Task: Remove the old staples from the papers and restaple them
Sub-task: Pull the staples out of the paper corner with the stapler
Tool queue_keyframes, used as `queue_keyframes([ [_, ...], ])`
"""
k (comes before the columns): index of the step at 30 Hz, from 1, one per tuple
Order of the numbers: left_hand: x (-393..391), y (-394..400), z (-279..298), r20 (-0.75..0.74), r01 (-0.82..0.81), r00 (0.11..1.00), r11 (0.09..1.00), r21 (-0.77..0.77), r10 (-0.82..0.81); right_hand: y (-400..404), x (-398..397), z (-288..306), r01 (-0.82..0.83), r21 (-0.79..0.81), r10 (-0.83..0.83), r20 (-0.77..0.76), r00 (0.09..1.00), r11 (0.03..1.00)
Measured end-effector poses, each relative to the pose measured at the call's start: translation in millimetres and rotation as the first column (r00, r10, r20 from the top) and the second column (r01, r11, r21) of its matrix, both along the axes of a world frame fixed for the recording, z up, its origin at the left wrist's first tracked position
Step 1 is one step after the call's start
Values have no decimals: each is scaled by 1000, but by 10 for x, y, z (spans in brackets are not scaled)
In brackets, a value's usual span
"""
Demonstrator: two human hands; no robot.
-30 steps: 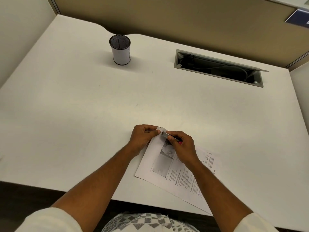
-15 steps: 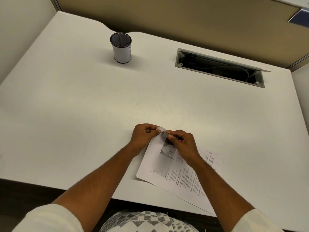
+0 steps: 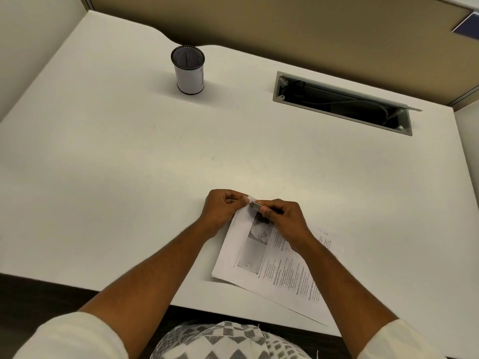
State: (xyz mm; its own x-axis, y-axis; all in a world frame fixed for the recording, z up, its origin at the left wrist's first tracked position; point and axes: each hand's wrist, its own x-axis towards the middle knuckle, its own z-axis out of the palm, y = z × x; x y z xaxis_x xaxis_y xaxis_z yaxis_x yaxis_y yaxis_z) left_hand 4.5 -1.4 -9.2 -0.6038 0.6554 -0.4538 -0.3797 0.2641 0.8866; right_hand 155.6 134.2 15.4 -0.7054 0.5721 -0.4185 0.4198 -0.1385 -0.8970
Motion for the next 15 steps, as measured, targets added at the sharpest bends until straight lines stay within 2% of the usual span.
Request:
queue_keyframes([
  [8, -2, 3, 7, -14, -5, 1000, 1000, -4, 5, 65, -5, 46, -47, -29, 46, -9, 999, 999],
  [15, 18, 1, 20, -46, -10, 999, 1000, -23, 9, 15, -11, 45, -34, 45, 34, 1, 999, 998],
])
